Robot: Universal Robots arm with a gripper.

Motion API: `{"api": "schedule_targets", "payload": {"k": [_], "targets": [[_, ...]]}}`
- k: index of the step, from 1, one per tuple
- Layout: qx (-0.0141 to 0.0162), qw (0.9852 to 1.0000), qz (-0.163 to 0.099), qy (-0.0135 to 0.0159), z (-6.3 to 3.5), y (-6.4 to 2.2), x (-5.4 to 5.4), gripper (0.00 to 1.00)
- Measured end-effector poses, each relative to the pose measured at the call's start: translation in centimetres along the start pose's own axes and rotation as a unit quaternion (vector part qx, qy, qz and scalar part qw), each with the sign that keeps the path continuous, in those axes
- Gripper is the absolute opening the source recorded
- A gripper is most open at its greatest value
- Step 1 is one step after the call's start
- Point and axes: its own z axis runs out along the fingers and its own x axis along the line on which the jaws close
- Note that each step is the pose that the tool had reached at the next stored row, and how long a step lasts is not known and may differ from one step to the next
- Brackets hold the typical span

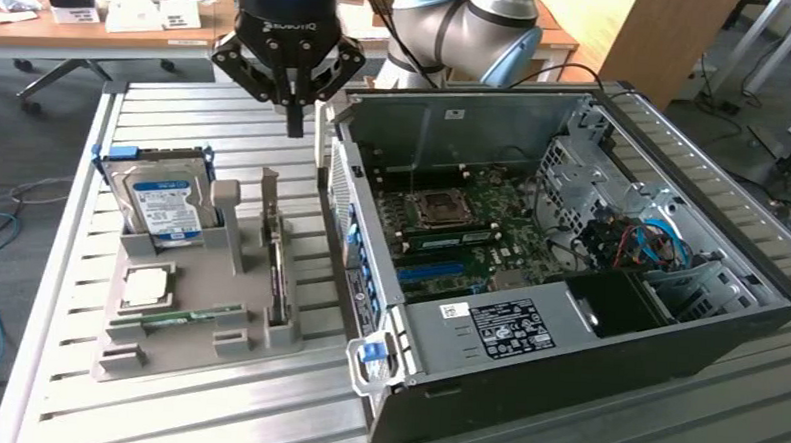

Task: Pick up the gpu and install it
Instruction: 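Reach for the gpu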

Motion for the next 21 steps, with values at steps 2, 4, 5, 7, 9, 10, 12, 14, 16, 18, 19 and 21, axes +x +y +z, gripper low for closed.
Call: {"api": "schedule_targets", "payload": {"k": [2, 4, 5, 7, 9, 10, 12, 14, 16, 18, 19, 21], "targets": [[0.0, 1.0, 0.0, 0.0, 0.01, -0.04, 0.5, 0.11], [0.0, 1.0, 0.0, 0.0, 0.02, -0.08, 1.0, 0.11], [0.0, 1.0, 0.0, 0.0, 0.02, -0.1, 1.3, 0.11], [0.0, 1.0, 0.0, 0.0, 0.03, -0.13, 1.7, 0.11], [0.0, 1.0, 0.0, 0.0, 0.04, -0.17, 2.1, 0.11], [0.0, 1.0, 0.0, 0.0, 0.04, -0.18, 2.3, 0.11], [0.0, 1.0, 0.0, -0.0001, 0.05, -0.19, 2.4, 0.11], [0.0, 1.0, 0.0, 0.0, 0.05, -0.19, 2.4, 0.11], [0.0, 1.0, 0.0, 0.0, 0.05, -0.23, 2.5, 0.11], [0.0, 1.0, 0.0, 0.0, 0.05, -0.33, 2.6, 0.11], [0.0, 1.0, 0.0, 0.0001, 0.04, -0.44, 2.6, 0.11], [0.0, 1.0, 0.0, 0.0, 0.04, -0.7, 2.6, 0.11]]}}
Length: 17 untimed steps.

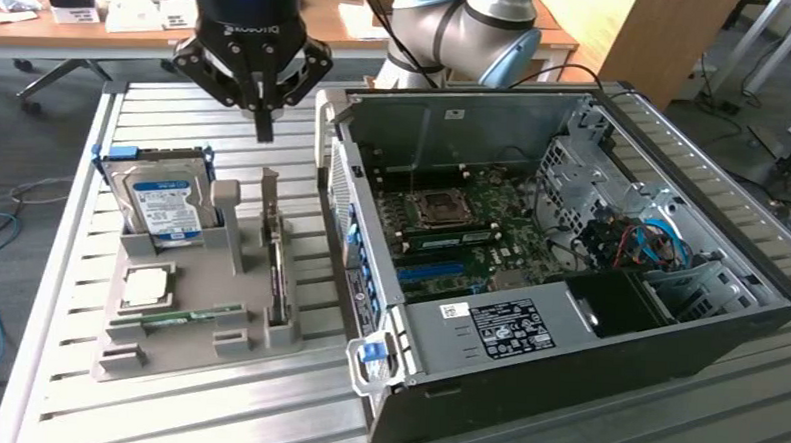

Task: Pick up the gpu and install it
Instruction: 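Reach for the gpu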

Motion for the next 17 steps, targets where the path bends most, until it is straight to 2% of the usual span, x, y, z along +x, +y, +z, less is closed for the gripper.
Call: {"api": "schedule_targets", "payload": {"k": [17], "targets": [[0.0009, 1.0, 0.0, -0.0001, -0.12, -3.38, 0.2, 0.11]]}}
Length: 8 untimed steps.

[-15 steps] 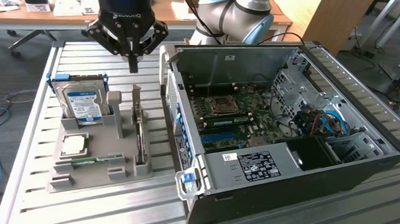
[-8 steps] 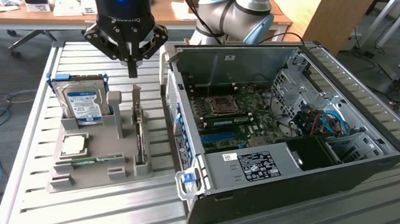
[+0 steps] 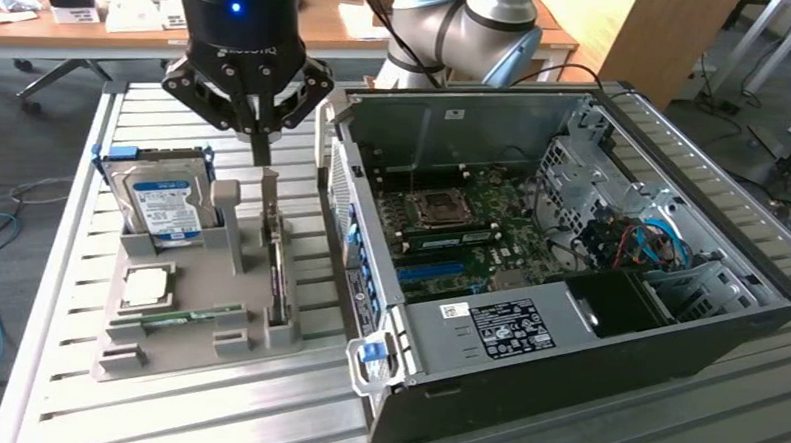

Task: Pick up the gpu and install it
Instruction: 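Reach for the gpu, then pick up the gpu and move the gpu toward the slot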

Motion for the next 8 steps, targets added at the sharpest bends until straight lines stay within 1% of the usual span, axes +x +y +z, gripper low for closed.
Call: {"api": "schedule_targets", "payload": {"k": [3, 8], "targets": [[0.0002, 1.0, 0.0, 0.0, 0.0, -0.32, -0.02, 0.11], [0.0002, 1.0, 0.0, 0.0, 0.0, -0.35, -0.02, 0.11]]}}
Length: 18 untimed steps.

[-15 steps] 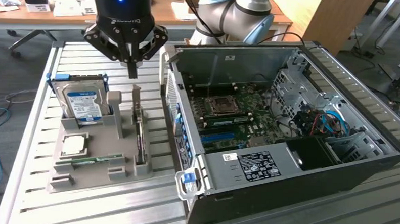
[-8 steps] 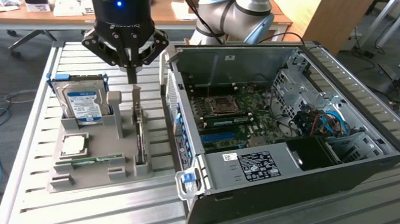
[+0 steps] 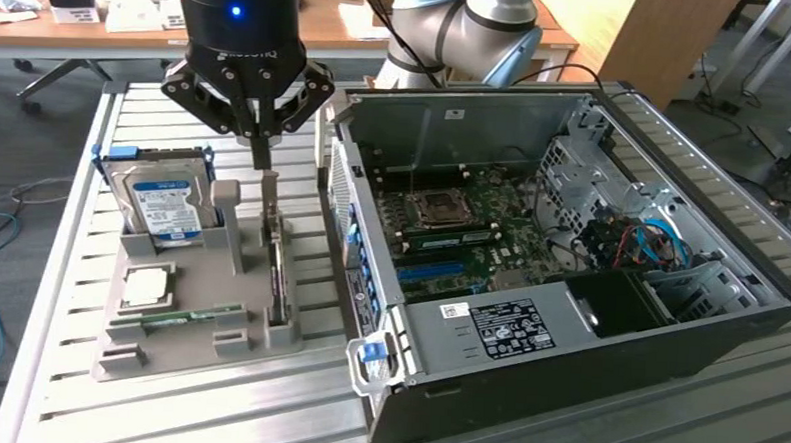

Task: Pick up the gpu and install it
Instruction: 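Pick up the gpu and move the gpu toward the slot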

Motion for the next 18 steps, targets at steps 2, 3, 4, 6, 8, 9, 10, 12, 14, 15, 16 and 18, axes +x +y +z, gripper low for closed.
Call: {"api": "schedule_targets", "payload": {"k": [2, 3, 4, 6, 8, 9, 10, 12, 14, 15, 16, 18], "targets": [[0.0, 1.0, 0.0, 0.0, 0.0, 0.0, 0.0, 0.11], [0.0, 1.0, 0.0, 0.0, 0.0, 0.0, 0.0, 0.11], [0.0, 1.0, 0.0, 0.0, 0.0, 0.0, 0.0, 0.11], [0.0, 1.0, 0.0, 0.0, 0.0, 0.0, 0.0, 0.11], [0.0, 1.0, 0.0, 0.0, 0.0, 0.0, 0.0, 0.11], [0.0, 1.0, 0.0, 0.0, 0.0, 0.0, 0.0, 0.11], [0.0, 1.0, 0.0, 0.0, 0.0, 0.0, 0.0, 0.11], [0.0, 1.0, 0.0, 0.0, 0.0, 0.0, 0.0, 0.23], [0.0, 1.0, 0.0, 0.0, 0.0, 0.0, 0.0, 0.29], [0.0, 1.0, 0.0, 0.0, 0.0, 0.0, 0.0, 0.35], [0.0, 1.0, 0.0, 0.0, 0.0, 0.0, 0.0, 0.41], [0.0, 1.0, 0.0, 0.0, 0.0, 0.0, 0.0, 0.47]]}}
